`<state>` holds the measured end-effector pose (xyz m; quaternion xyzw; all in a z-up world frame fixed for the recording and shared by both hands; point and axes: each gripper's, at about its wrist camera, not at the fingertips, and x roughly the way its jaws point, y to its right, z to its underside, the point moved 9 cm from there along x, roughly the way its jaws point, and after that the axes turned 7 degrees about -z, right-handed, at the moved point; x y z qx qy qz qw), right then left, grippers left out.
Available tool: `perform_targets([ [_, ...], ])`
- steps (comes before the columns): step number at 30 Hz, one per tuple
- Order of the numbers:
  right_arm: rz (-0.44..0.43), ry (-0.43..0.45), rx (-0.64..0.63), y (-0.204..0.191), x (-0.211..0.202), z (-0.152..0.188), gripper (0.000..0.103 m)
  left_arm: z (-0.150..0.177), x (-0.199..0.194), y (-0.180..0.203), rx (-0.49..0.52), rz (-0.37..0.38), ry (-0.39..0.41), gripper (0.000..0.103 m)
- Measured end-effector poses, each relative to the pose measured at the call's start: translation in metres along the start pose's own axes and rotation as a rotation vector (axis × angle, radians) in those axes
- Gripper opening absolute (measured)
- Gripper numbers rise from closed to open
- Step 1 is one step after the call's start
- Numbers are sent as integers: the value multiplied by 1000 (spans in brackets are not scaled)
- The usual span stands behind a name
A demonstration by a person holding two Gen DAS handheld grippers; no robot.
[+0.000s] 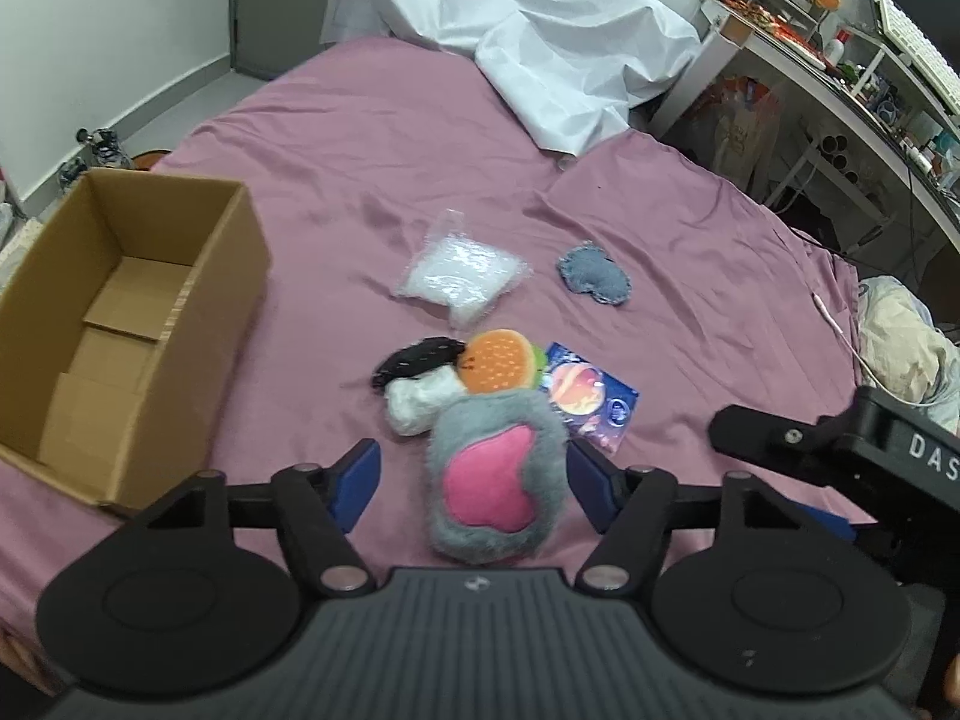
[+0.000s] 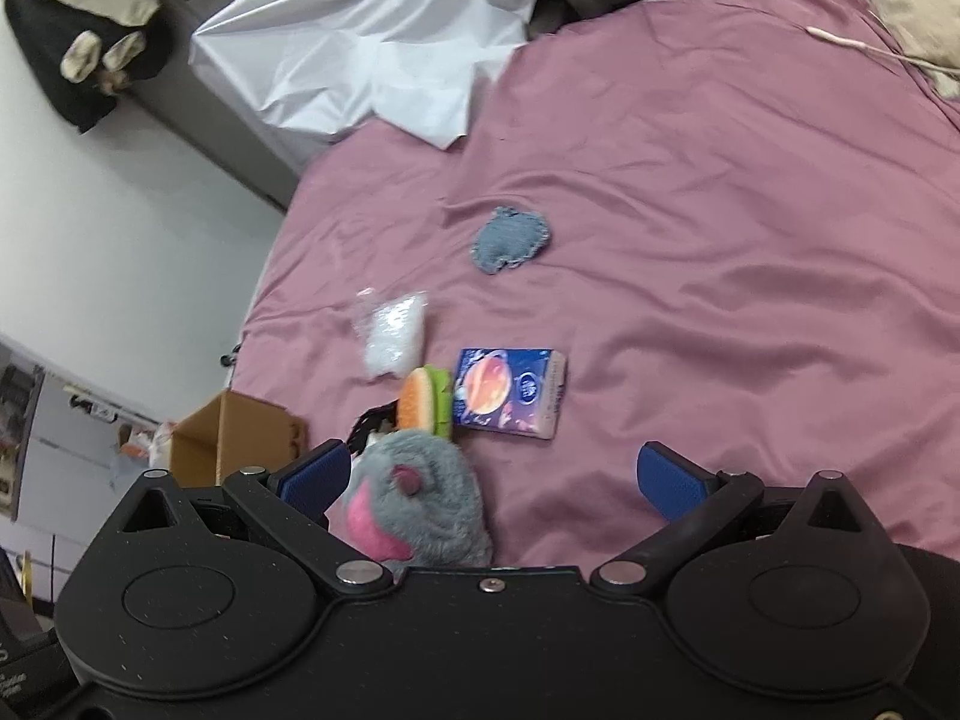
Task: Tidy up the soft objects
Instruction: 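Move the left tool toward the grey plush mouse and open its fingers, then close the left tool on the grey plush mouse and lift it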
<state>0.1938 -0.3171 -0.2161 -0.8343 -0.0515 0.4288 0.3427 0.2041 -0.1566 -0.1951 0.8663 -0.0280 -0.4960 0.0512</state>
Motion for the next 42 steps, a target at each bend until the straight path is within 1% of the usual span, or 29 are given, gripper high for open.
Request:
perform_targets([
  [5, 4, -9, 48, 9, 10, -2, 103, 2, 16, 13, -3, 10, -32, 57],
  [9, -5, -16, 66, 11, 17, -2, 103, 4, 29, 19, -14, 15, -56, 55],
  [12, 11, -22, 74, 13, 24, -2, 102, 4, 39, 21, 6, -11, -52, 55],
  [13, 17, -35, 77, 14, 29, -1, 99, 3, 42, 21, 8, -19, -53, 55],
  [17, -4, -88, 124, 15, 46, 4, 85, 0, 47, 16, 5, -43, -50, 55],
  [19, -7, -98, 131, 14, 51, 5, 82, 0, 48, 10, 0, -58, -55, 55],
  [23, -30, -131, 136, 10, 62, 10, 71, 0, 49, -5, -43, -61, -66, 48],
  [28, -64, -165, 116, 0, 69, 16, 68, 0, 47, -19, -94, -27, -69, 44],
  [30, -70, -180, 112, -4, 72, 19, 65, 0, 47, -23, -115, -13, -73, 44],
  [32, -76, -202, 109, -9, 77, 22, 59, 1, 46, -24, -118, 0, -79, 43],
  [36, -91, -229, 102, -17, 85, 27, 57, 2, 46, -30, -112, 14, -96, 43],
  [39, -84, -253, 107, -18, 91, 30, 52, 4, 44, -35, -126, 30, -108, 43],
  [42, -99, -262, 104, -22, 94, 32, 49, 4, 40, -40, -132, 31, -98, 43],
])
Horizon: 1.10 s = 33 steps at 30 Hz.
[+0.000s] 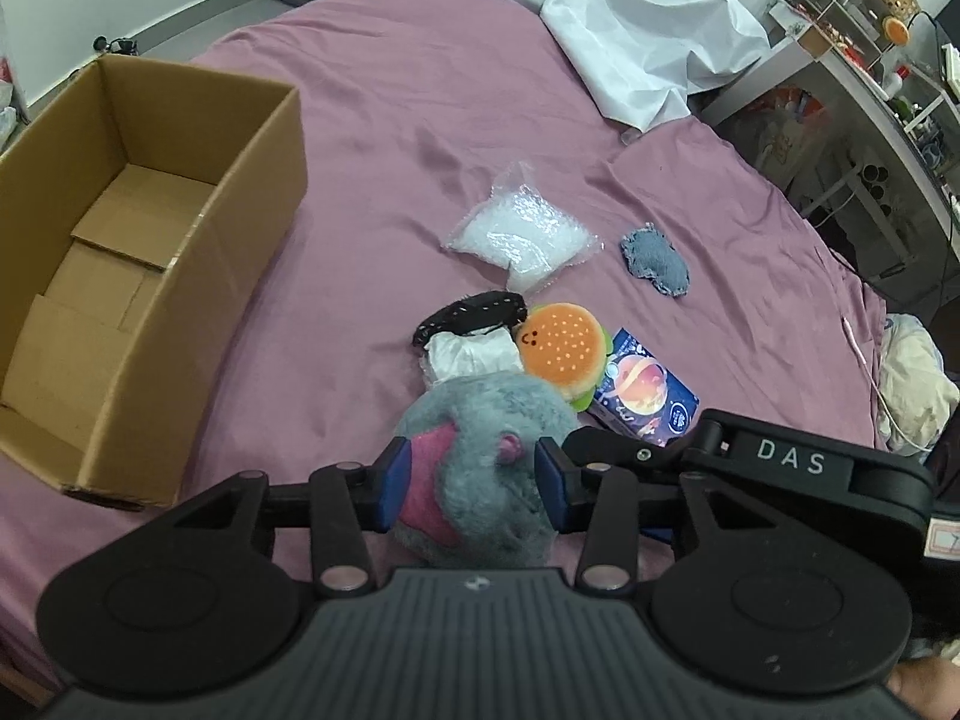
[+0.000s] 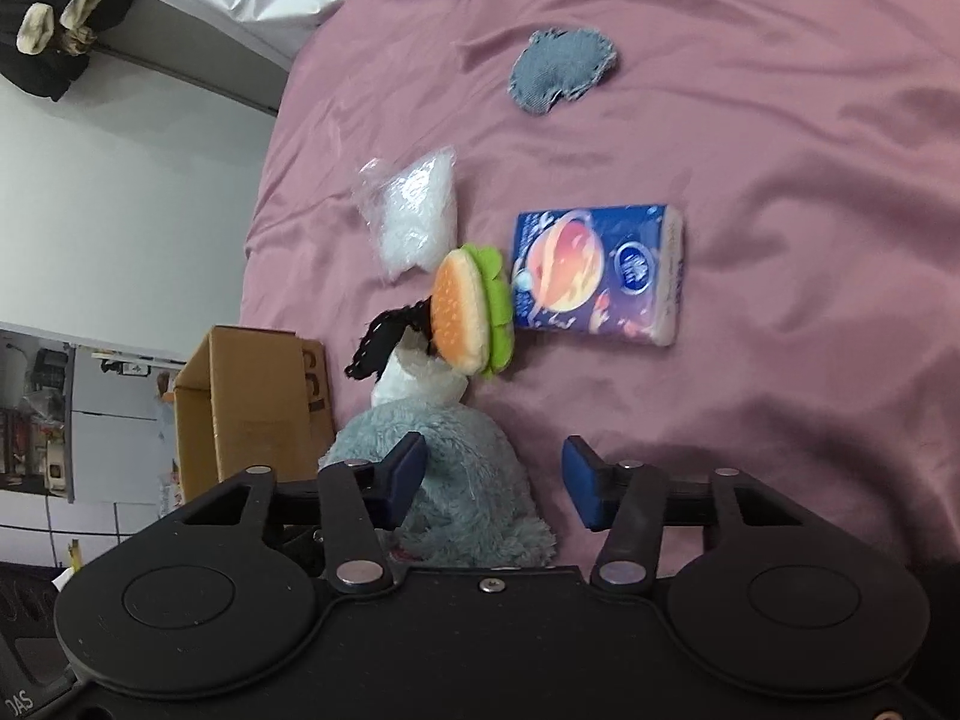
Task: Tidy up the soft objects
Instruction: 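Close the left tool on the grey plush mouse and lift it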
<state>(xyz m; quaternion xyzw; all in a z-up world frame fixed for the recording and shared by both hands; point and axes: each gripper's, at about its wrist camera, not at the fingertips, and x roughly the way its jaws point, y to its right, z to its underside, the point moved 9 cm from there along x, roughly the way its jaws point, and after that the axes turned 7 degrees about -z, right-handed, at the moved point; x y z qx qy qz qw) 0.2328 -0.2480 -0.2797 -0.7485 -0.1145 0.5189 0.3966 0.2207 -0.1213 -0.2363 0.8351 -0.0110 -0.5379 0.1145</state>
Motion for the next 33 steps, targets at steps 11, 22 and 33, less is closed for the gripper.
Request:
perform_targets([
  [11, -16, -8, -4, -3, 2, 0, 49, 12, 5, -16, -77, 2, -28, 40],
  [22, -55, -61, -60, -17, 11, 10, 46, 6, 12, -25, -122, -5, -45, 18],
  [33, -27, -47, -101, -19, 18, 11, 21, -4, 22, -26, -99, -37, -68, 15],
])
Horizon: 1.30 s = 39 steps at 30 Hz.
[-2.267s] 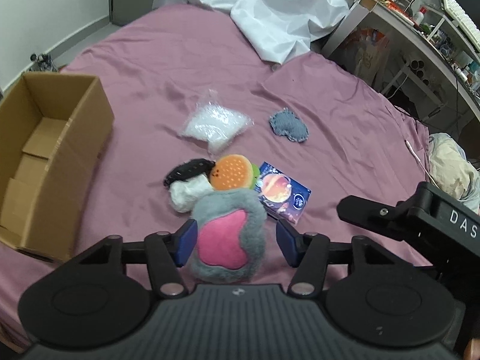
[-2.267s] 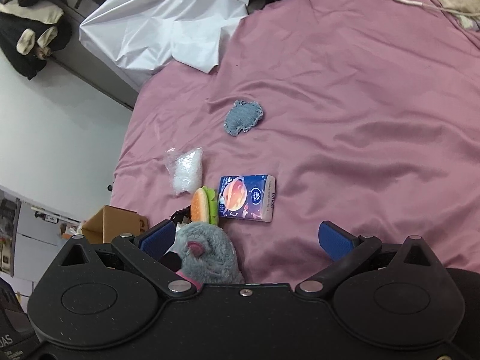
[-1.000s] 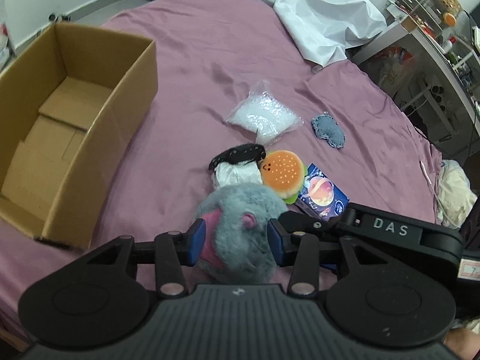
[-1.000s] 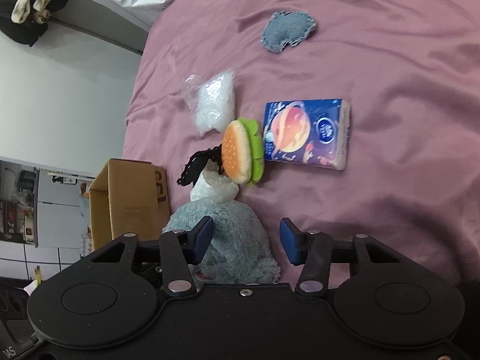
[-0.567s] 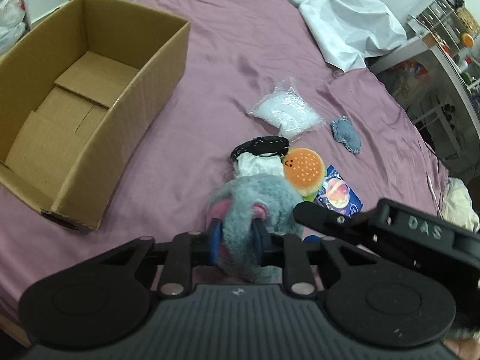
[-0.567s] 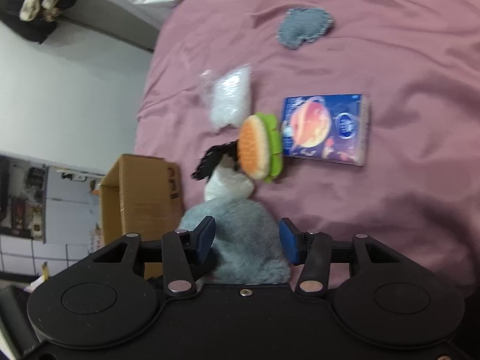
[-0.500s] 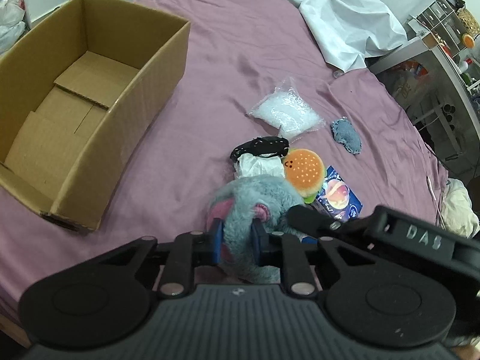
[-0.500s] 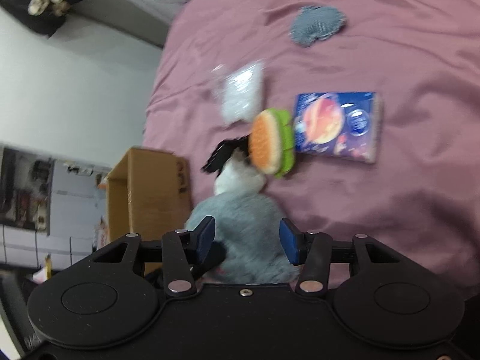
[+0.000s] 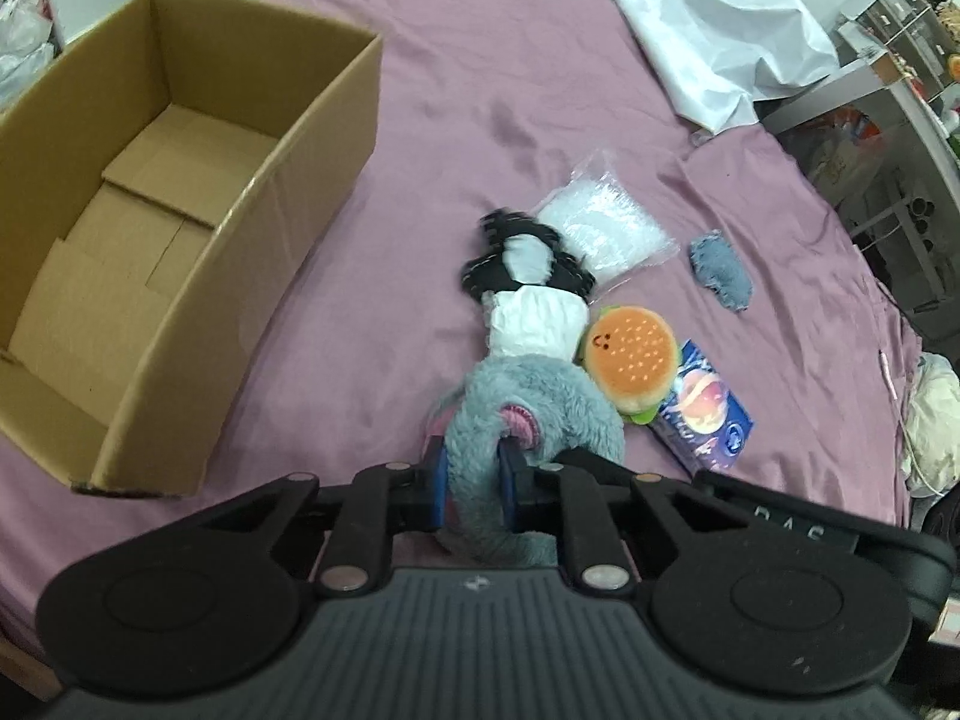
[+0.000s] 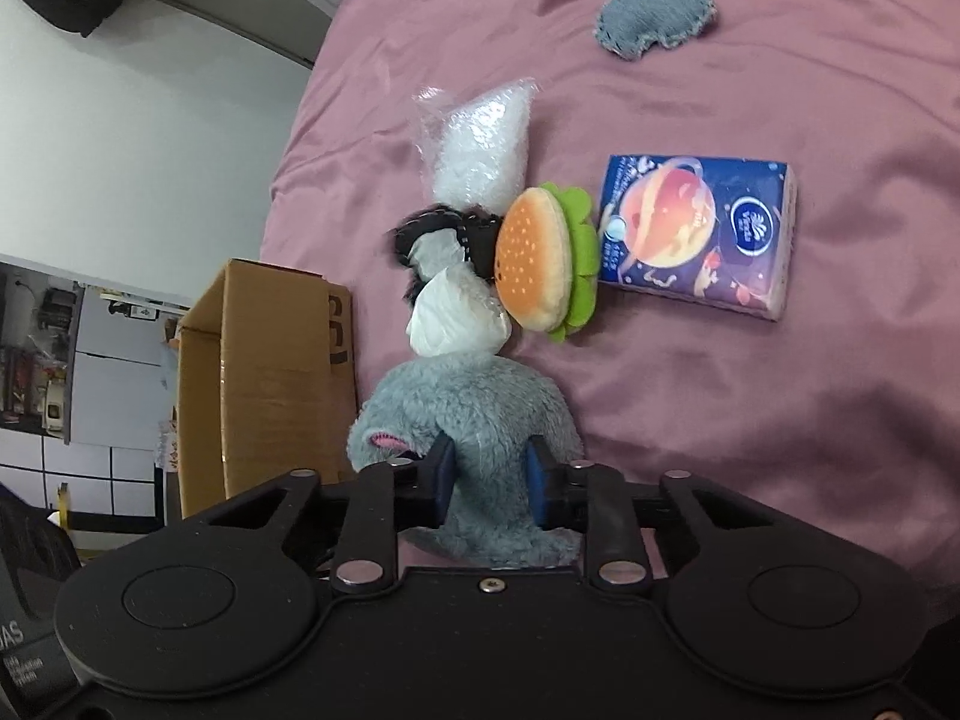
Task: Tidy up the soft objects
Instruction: 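Close the left tool on the grey plush mouse and lift it, then carry the grey plush mouse with the left tool over the cardboard box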
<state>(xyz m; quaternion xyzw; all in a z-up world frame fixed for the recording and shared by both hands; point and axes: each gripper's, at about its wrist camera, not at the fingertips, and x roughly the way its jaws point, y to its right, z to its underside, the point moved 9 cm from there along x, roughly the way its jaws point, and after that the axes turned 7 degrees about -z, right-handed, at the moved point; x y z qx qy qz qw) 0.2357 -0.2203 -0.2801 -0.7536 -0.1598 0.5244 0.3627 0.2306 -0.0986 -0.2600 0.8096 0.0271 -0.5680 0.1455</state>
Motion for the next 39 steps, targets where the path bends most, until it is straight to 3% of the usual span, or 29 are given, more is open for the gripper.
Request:
perform_targets([
  [16, -58, 101, -100, -35, -51, 6, 20, -6, -59, 9, 32, 54, 73, 15],
  [26, -76, 157, -143, -73, -59, 5, 20, -24, -95, 2, 70, 64, 158, 15],
  [39, -89, 199, -197, -121, -56, 2, 20, -50, -128, -23, 33, 111, 221, 15],
])
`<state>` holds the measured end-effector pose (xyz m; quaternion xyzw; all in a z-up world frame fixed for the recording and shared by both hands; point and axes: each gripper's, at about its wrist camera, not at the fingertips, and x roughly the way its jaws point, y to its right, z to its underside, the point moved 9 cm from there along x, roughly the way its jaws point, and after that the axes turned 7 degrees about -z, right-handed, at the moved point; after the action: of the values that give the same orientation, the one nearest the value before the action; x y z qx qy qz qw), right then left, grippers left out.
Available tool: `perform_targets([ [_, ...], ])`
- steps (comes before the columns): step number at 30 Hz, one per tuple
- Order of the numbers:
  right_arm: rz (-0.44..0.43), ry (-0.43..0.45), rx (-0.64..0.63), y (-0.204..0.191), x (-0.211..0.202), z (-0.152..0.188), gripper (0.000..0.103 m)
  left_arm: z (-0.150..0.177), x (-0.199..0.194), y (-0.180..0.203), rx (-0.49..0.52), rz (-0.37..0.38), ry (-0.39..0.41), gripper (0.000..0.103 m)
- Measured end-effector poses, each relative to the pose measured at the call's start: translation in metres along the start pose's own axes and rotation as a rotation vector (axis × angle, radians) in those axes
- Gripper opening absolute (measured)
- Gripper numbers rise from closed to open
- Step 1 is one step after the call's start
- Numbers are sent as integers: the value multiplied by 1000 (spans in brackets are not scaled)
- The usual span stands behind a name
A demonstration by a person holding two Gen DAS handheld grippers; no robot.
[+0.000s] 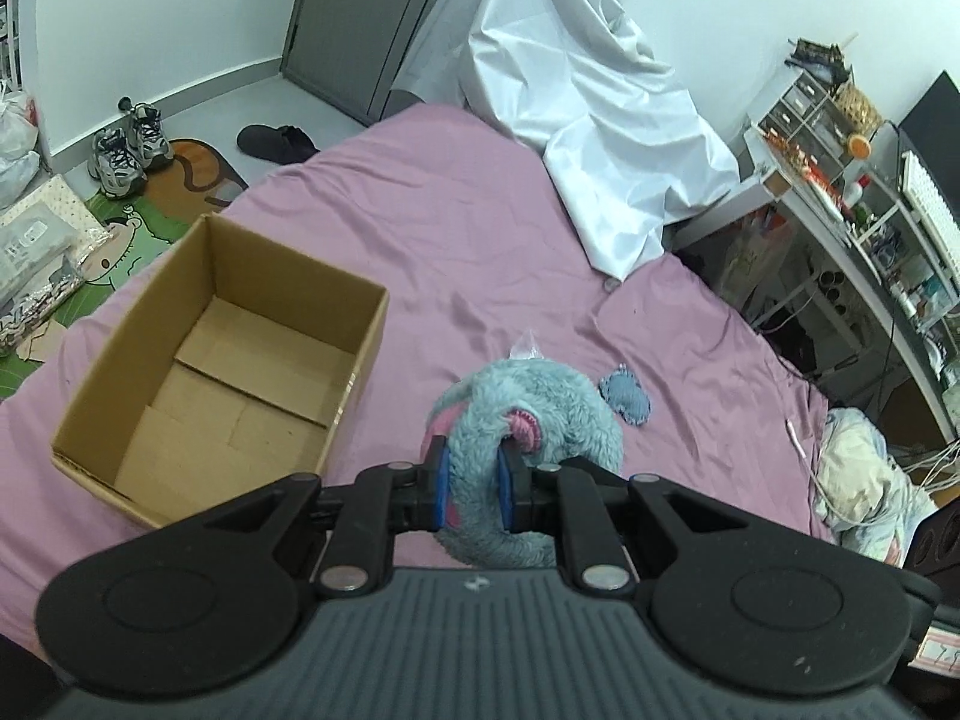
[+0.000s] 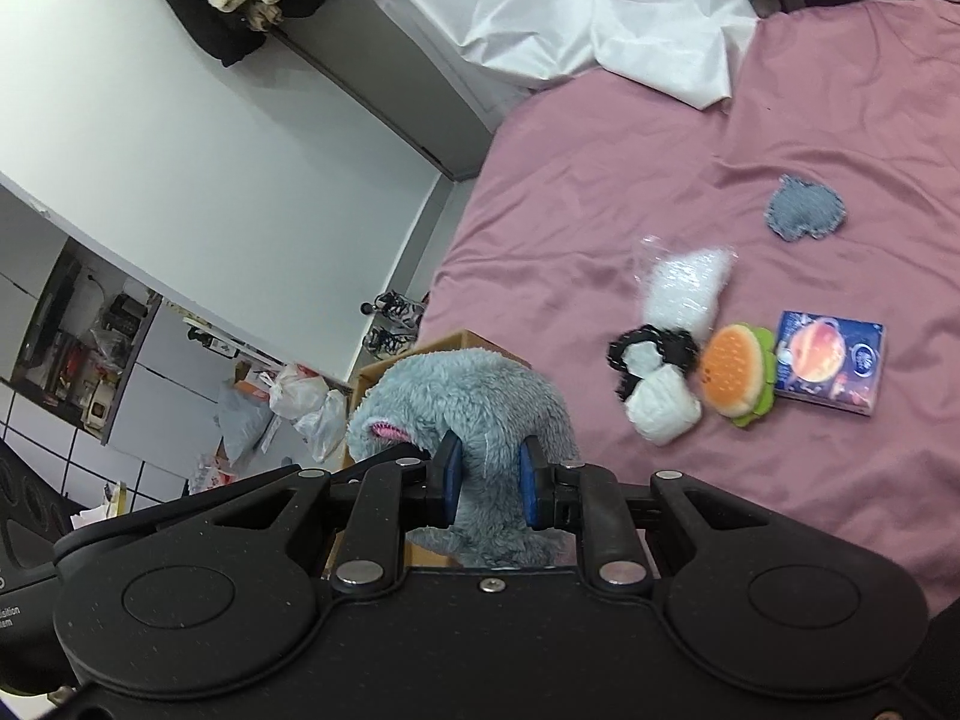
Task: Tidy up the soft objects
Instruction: 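Carry the grey plush mouse with the left tool over the cardboard box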
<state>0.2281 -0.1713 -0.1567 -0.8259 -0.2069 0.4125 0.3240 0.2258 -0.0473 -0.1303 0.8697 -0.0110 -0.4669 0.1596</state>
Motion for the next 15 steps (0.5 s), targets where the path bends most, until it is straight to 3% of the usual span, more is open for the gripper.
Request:
perform_targets([
  [15, -8, -3, -66, -48, 32, 2, 20, -30, -18, -49, -83, 31, 48, 15],
])
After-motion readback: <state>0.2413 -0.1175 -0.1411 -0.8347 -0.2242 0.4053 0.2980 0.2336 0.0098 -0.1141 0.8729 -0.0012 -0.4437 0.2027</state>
